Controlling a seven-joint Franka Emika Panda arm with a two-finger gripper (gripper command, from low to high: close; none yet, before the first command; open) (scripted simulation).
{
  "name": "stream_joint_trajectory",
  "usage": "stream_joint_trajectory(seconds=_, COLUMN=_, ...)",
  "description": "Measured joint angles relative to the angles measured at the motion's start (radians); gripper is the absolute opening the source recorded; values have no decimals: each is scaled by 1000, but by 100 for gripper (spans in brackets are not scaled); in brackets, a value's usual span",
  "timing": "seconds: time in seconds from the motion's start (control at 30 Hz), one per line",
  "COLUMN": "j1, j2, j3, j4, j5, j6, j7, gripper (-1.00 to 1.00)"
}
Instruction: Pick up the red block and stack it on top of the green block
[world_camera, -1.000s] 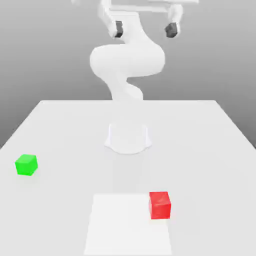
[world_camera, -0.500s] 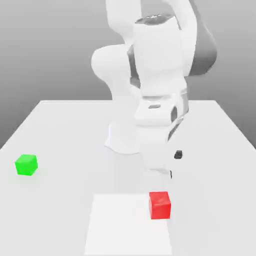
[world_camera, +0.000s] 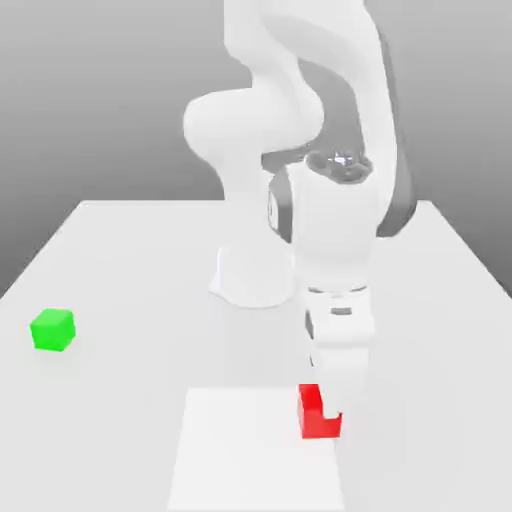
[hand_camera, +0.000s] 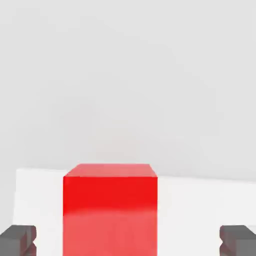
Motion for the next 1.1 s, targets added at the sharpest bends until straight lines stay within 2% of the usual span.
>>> stream_joint_trajectory(seconds=0.2, j1=-71, j2=109, j3=99, j4=11, j5=115, j6=87, j7=-82, gripper=0)
stream_joint_trajectory(seconds=0.23, j1=-86, j2=126, j3=118, j4=11, j5=130, j6=100, j7=-92, gripper=-100)
stream_joint_trajectory(seconds=0.47, j1=-89, j2=129, j3=122, j4=12, j5=132, j6=100, j7=-93, gripper=-100)
stream_joint_trajectory(seconds=0.83, j1=-24, j2=-53, j3=8, j4=-10, j5=-62, j6=-44, j7=46, gripper=-100)
stream_joint_trajectory(seconds=1.0, j1=-19, j2=-118, j3=-10, j4=-28, j5=-106, j6=-100, j7=76, gripper=-100)
stream_joint_trajectory(seconds=1.1, j1=-24, j2=-145, j3=-89, j4=-26, j5=-112, j6=-128, j7=49, gripper=-100)
